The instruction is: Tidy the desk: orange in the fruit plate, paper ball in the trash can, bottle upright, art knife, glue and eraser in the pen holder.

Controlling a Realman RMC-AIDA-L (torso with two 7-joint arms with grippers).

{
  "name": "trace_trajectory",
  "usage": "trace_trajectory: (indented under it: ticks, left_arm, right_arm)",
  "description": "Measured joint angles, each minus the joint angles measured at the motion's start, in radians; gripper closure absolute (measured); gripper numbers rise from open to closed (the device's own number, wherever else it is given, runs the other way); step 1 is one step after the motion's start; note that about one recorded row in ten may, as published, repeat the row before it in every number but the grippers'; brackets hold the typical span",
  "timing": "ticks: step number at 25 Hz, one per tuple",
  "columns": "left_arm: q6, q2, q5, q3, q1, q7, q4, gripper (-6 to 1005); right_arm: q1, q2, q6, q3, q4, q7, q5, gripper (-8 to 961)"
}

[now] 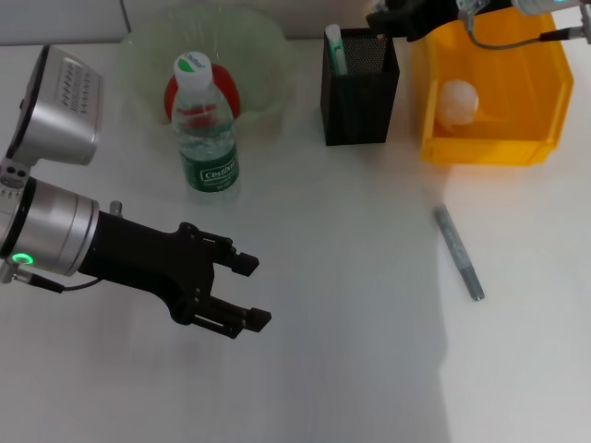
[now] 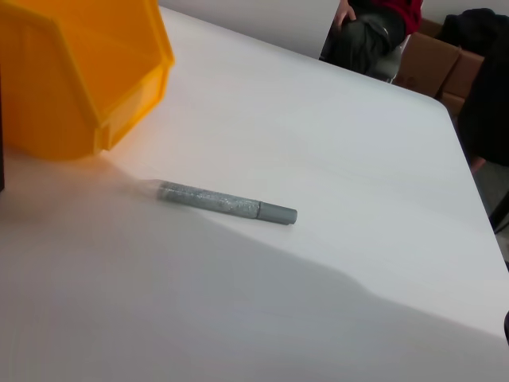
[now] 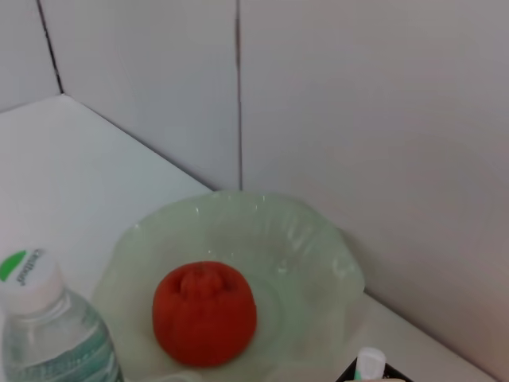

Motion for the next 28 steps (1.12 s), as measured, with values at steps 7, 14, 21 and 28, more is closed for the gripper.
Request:
trace_trajectory:
  ticks: [7,14,21,28]
  left_arm:
    - [-0.003,0.0,0.0,0.003,-0.004,0.0,-0.005,217]
    - [-0.003,0.0,0.001,0.002,-0.003,0.0,-0.005,217]
    - [0.0,0.0,0.0,0.002,0.004,0.001,-0.005,217]
    - [0.003,0.0,0.002,0.006,0.005,-0.002,-0.005,217]
  right_arm:
    - [0.014,-0.005,0.031,0.022,0.052,-0.021,0.042,578]
    - [0.012,-0.005,0.041,0.024,0.047,-0.021,0.048,535]
    - [-0.016,-0.023,-0.083,0.026,-0.033,-0.019,0.094,467]
    - [-0.009,-0.069,-0.506,0.032,-0.213,0.175,-0.035,462]
